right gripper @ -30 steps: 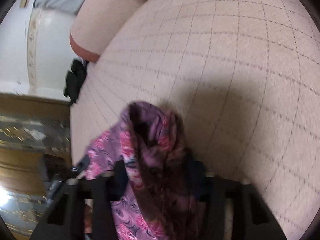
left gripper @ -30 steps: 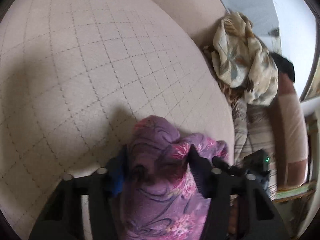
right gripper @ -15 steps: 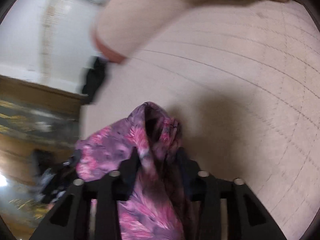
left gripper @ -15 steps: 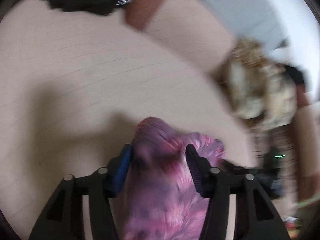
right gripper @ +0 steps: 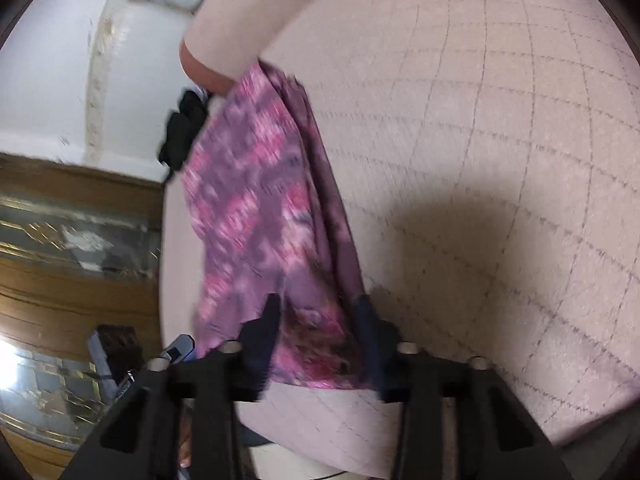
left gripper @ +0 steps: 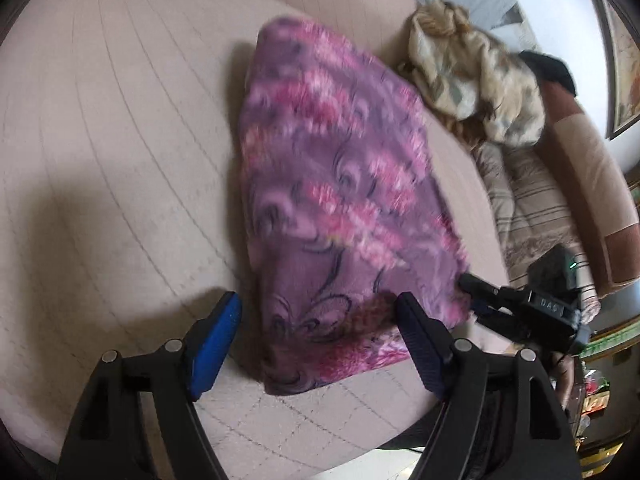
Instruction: Fold small clothes
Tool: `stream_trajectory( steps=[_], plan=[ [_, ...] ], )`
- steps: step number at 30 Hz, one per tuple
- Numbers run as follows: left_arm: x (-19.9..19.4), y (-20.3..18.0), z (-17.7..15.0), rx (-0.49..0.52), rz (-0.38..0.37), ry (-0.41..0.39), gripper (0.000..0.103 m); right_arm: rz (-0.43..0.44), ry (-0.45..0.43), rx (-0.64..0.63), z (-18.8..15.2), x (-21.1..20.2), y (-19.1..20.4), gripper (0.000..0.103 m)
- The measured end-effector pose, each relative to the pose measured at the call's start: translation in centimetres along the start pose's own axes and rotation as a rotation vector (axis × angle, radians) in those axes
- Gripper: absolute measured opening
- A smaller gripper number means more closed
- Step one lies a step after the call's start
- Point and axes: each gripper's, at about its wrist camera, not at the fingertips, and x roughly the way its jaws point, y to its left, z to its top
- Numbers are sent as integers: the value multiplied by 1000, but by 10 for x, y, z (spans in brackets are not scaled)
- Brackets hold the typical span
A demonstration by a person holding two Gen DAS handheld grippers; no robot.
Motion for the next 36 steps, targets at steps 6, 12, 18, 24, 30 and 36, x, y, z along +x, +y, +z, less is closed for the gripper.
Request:
stream_trajectory(
  steps=[6,12,18,24,30,36],
  plan=[
    [-32,4,-13,-5,27,-90,9,17,-9,-63,-12,-9,16,6],
    [-23,29,-41,-92,90,-70,13,-64,44,0,-19,7,-5,10],
    [-57,14,-33,-72,108,-106,54,-75,-69,-59,-12,-19,19,74],
    [-81,0,33,-63,153,-183,83,-20,-92,-188,40,-37,64,81],
    [-34,12,124,-108,123,-153,86,12,-77,-214,125,5,93,89],
    [39,37,187,-178,35,-69,86,26,-3,-71,202,91,59,69]
  ],
)
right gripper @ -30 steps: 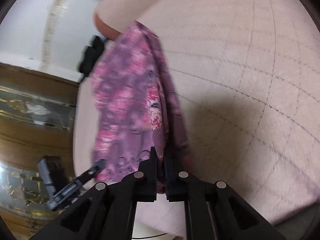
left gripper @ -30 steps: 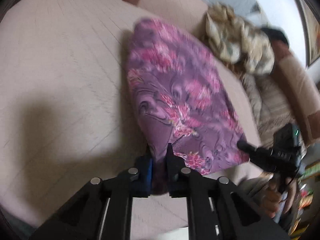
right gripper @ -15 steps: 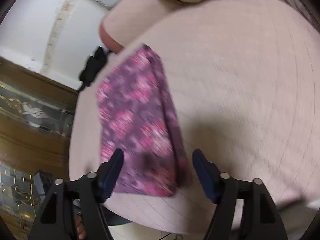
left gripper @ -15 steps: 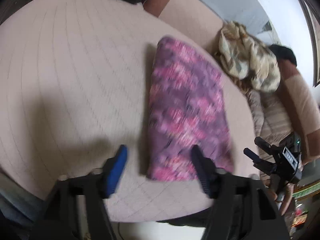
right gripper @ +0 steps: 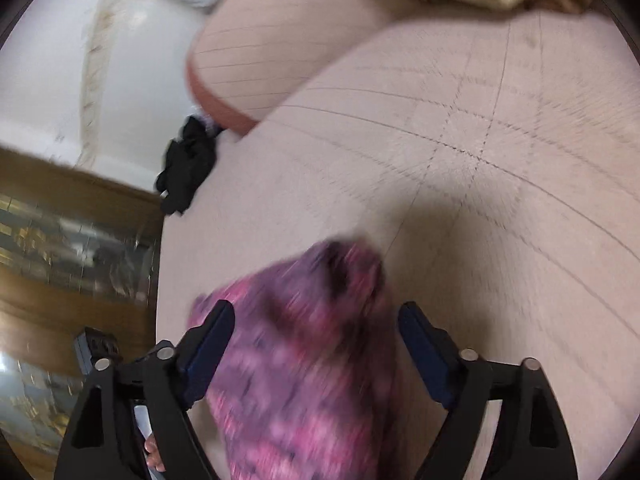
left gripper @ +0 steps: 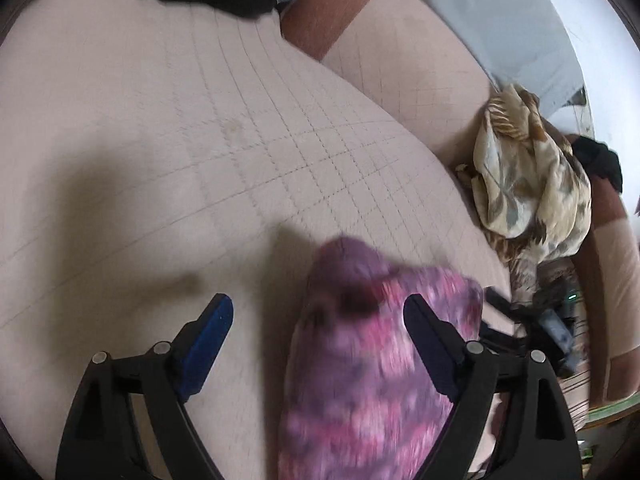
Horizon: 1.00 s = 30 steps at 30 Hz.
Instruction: Fold small clothes
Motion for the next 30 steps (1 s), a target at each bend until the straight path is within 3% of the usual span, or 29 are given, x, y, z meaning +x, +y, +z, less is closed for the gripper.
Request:
stream_trajectory(
  steps=[3,5,6,7,10,13,15,17,18,19,20,24,26,30],
  plan=[
    [23,20,-2,-92,-102,14,86,54,17,60,2,23,-22,52],
    [25,26,-6,-148,-148,-23,84,66,27,82,1,30,-29,39],
    [24,23,-5,-130,-163,-20,63,68,31,94,0,33,-31,33],
    [23,20,-4,-116,-204,1,35,75,37,111,1,34,-33,31],
    [-1,4,-1,-54,-264,-37,28,90,26,113,4,24,-30,22],
    [-28,-19,5,16,-293,-147,28,127,-49,52,8,0,-11,21],
    [-19,-23,10,56,-238,-140,29,130,-75,16,13,-3,-3,21],
    [4,-11,10,15,-153,-99,34,79,-46,8,13,14,-9,23],
    [18,-3,9,-14,-68,-66,41,41,-13,-6,11,29,-14,30],
    [21,2,7,-40,-46,-55,61,22,2,6,8,37,-18,37],
    [18,6,5,-63,-48,-66,68,40,0,39,6,41,-24,41],
    [2,-6,3,13,-23,-92,74,8,-21,-9,8,26,-4,67],
    [1,-8,1,19,3,-82,74,14,-27,-33,5,17,9,68],
    [10,2,-8,-19,-37,-24,74,12,-16,9,-8,7,3,69]
  ],
)
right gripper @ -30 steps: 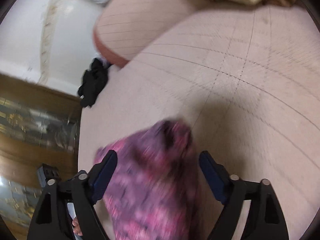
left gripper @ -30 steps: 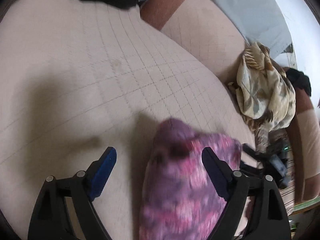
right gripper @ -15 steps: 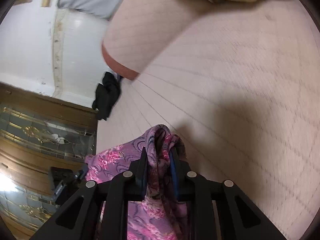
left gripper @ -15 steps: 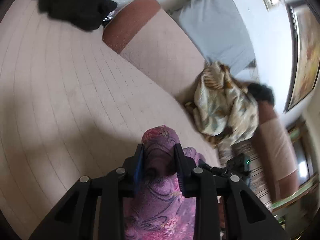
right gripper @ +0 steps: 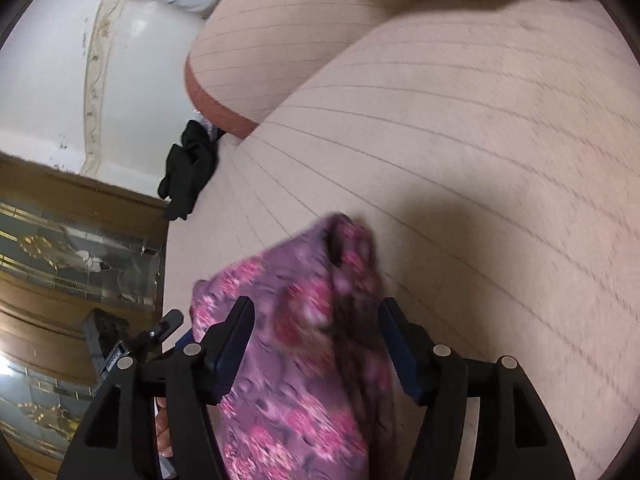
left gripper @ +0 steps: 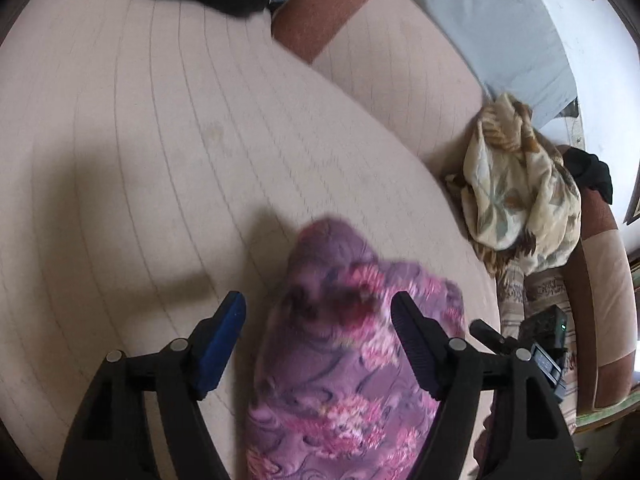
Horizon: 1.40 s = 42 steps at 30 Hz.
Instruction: Fold small clothes
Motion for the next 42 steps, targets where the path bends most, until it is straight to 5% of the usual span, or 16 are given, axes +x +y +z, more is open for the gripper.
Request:
stream_trajectory(
  steps=[1,3,4,6,9,14,17,23,26,30,32,33,34,35,39,42],
  plan=[
    [5,1,-2,-7,1,11,74,-6,6,9,-1,1,-5,67],
    [16,8,-4,-18,8,23,65,9,8,23,1,6,-14,30],
    [18,10,-3,-15,-5,22,46,19,19,24,2,9,-16,22],
    [16,6,-2,12,-10,8,43,5,21,18,4,11,-11,13],
    [21,-1,-1,75,21,-11,44,-114,19,-56,6,11,-4,11],
    [6,-3,-3,30,48,5,53,-81,42,-40,6,8,-5,21],
    [-29,-10,-23,69,93,-62,62,-55,42,-49,-9,-20,3,55],
    [-70,5,-105,45,62,-23,71,16,53,-19,-96,-73,-14,58],
    [-70,17,-154,18,64,54,71,-28,93,0,-148,-86,-26,59],
    [-74,13,-176,66,75,39,70,-69,106,-3,-193,-93,-27,59],
    [-71,11,-178,73,81,39,54,-95,114,-35,-198,-88,-24,56],
    [-69,11,-180,74,78,43,47,-106,119,-58,-197,-85,-22,47],
    [-67,10,-182,84,75,48,23,-117,122,-73,-197,-81,-20,35],
    [-67,10,-183,90,54,67,11,-138,130,-82,-196,-77,-20,12],
    [-103,17,-189,58,18,-7,5,-84,108,-49,-197,-93,-25,10],
    [-93,33,-195,21,56,27,4,-113,104,-32,-206,-96,-32,10]
  ],
)
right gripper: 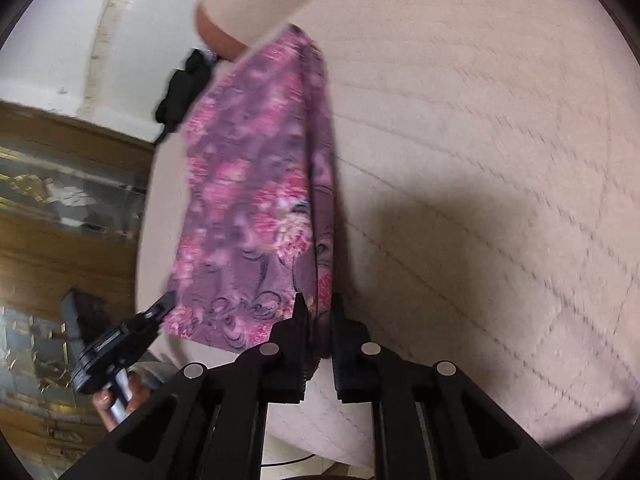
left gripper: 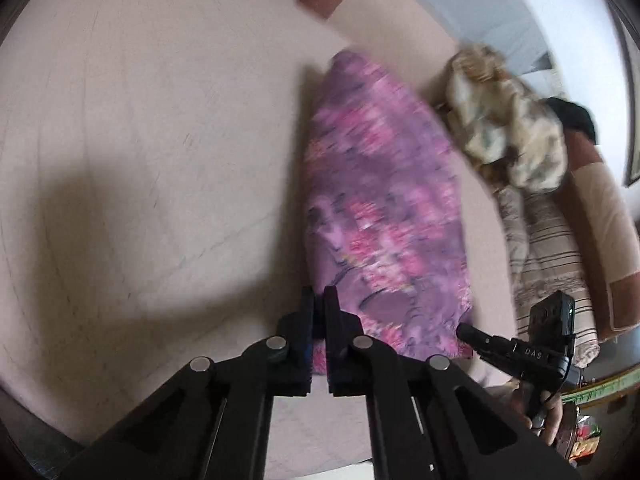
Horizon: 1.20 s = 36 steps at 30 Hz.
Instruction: Fold small clothes
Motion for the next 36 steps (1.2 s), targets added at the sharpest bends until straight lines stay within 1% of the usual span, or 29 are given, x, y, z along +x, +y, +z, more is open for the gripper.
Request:
stream_trajectory(
  steps=[1,2,4,6,7,8,9,11,13,14,15,16,17,19,20,22,23,24,25,26,27,28,29,30,31,32,33,35,36],
  plan=[
    [5,2,0,-11,-2,7,5,-23,23,9,-1,8,-4,10],
    [4,1,0,-6,0,2,5,-29,22,3,3,11,-2,10],
    [-4,-5,0,22,6,-18,9,-11,7,-7,4,6,1,14],
    [-12,-8,-4,28,19,-33,25,-8,0,7,0,-1,-2,32],
    [-13,-8,-7,27,20,-36,41,3,-8,14,-6,-6,-6,37],
    [-12,-8,-11,23,27,-35,45,15,-21,21,-10,-10,-7,45],
    [-8,-9,-11,24,36,-22,45,20,-31,21,-17,-14,-6,45],
    [-3,-14,-14,53,54,-20,45,5,-30,10,-20,-12,-4,45],
    [-3,-16,-13,67,40,-27,45,-2,-34,-3,-21,-7,1,45],
    [-2,-14,-13,55,32,-27,32,2,-38,-5,-20,-6,3,42],
    [-1,-9,-12,32,32,-17,23,-2,-45,-5,-19,-5,3,18],
    [-1,-4,-10,10,20,-3,13,-11,-36,-9,-18,-1,2,13],
    [-4,-1,-9,-8,-10,-4,9,-14,-31,-8,-16,2,3,13],
    [-20,1,-7,-20,-46,-48,8,-17,-52,-22,-17,-3,8,12],
    [-33,0,-7,-26,-81,-80,8,-13,-69,-38,-18,-7,13,12],
    [-42,-1,-11,6,-47,-107,7,9,-113,-64,-23,-21,21,12],
    [-36,1,-13,8,-28,-84,7,7,-113,-61,-24,-19,18,12],
    [-27,4,-14,-1,-1,-55,8,-15,-77,-36,-22,-8,10,12],
    [-18,5,-15,0,42,-36,9,-30,-50,-24,-21,-1,6,12],
    [-12,4,-17,21,99,-26,14,-42,-31,-20,-20,6,4,13],
    [-13,0,-18,42,118,-40,15,-45,-39,-29,-19,5,6,17],
    [-18,-6,-19,64,144,-58,23,-46,-43,-40,-18,3,8,17],
    [-26,-14,-22,103,201,-98,38,-50,-53,-53,-21,-1,11,22],
    [-32,-20,-25,137,238,-132,47,-62,-61,-63,-25,-5,15,36],
    [-40,-26,-30,179,283,-170,64,-75,-66,-66,-30,-7,18,46],
    [-47,-31,-39,210,329,-200,75,-85,-75,-67,-36,-10,19,64],
    [-52,-32,-45,216,344,-210,76,-99,-93,-69,-46,-15,21,72],
    [-60,-35,-61,220,355,-213,78,-134,-132,-77,-66,-26,27,74],
    [-63,-39,-71,231,367,-205,79,-150,-150,-86,-77,-30,30,79]
  ],
)
